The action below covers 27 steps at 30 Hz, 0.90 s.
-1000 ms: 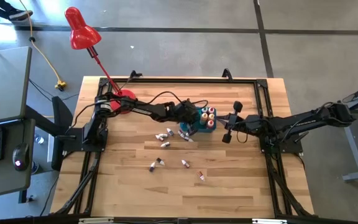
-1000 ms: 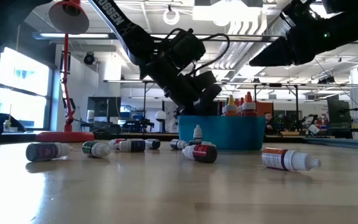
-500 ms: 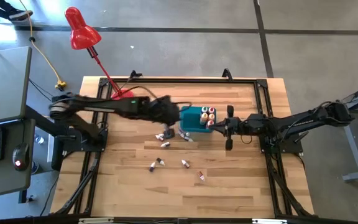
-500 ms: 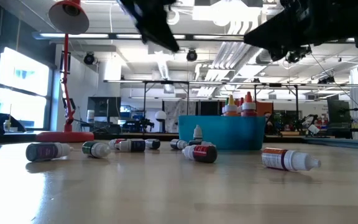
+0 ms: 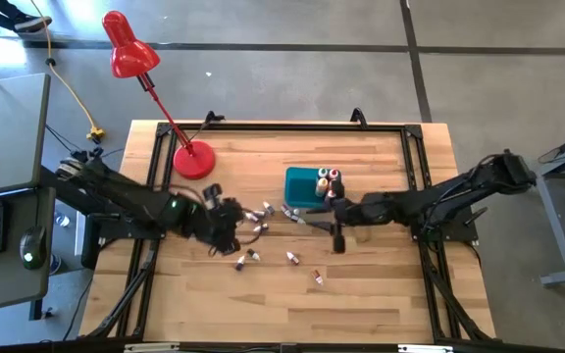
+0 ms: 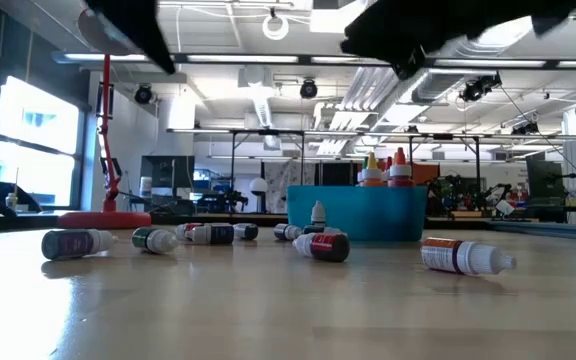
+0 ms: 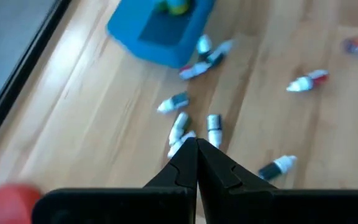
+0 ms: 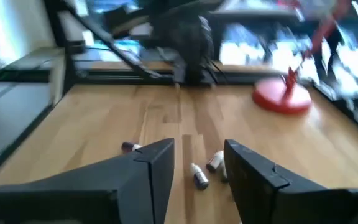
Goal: Pick & Place food coloring
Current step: Put the small orange food coloring bottle into the blue bin
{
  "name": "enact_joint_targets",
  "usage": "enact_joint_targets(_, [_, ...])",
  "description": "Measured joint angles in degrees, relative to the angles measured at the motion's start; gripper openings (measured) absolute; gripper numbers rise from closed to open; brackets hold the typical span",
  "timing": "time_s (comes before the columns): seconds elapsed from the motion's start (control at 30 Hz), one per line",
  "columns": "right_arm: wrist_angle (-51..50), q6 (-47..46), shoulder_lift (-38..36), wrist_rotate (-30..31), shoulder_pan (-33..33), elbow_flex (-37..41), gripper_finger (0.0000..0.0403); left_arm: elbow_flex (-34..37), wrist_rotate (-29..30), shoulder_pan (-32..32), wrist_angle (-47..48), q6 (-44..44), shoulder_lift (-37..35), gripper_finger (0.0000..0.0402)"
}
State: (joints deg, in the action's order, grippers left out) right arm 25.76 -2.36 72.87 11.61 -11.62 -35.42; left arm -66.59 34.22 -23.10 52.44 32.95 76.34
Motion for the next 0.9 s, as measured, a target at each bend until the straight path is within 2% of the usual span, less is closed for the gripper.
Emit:
enact_joint_targets(0.1, [-14.7,-10.9,3.1,8.9,-3.0,-9.4,0.0134,4.5,5.6,-4.1,0.9,12.3,0.0,0.0])
enact_joint_targets(0.17, [-27.6,-17.8,5.7,12.2,-4.9,-15.1,0.0131,7.4,7.7,-6.3,1.6,18.5,0.0,0.0])
enact_joint_targets(0.27, [-43.1,-30.5,10.3,9.4,-7.7,-22.8,0.0129,11.3,8.5,-8.6,2.2,26.2,0.0,0.0])
enact_joint_targets(0.33, [-48.7,-37.7,13.7,6.3,-9.5,-27.2,0.0129,13.7,7.9,-9.2,1.6,29.6,0.0,0.0])
enact_joint_targets(0.47, [-53.6,-43.5,22.3,-0.9,-12.9,-32.2,0.0129,16.5,7.5,-9.2,1.4,32.9,0.0,0.0])
enact_joint_targets(0.57, [-53.4,-44.4,27.0,-8.6,-14.7,-34.6,0.0129,16.8,8.0,-9.1,1.5,33.0,0.0,0.0])
enact_joint_targets(0.63, [-53.2,-44.4,29.0,-11.6,-15.4,-35.3,0.013,16.8,8.2,-9.2,0.9,33.0,0.0,0.0])
enact_joint_targets(0.73, [-54.0,-48.7,30.5,-12.0,-15.8,-35.3,0.0131,16.8,8.1,-9.2,0.5,32.8,0.0,0.0])
enact_joint_targets(0.9, [-54.6,-55.7,30.6,-7.7,-15.7,-33.4,0.0131,16.8,8.1,-9.2,-0.2,31.8,0.0,0.0])
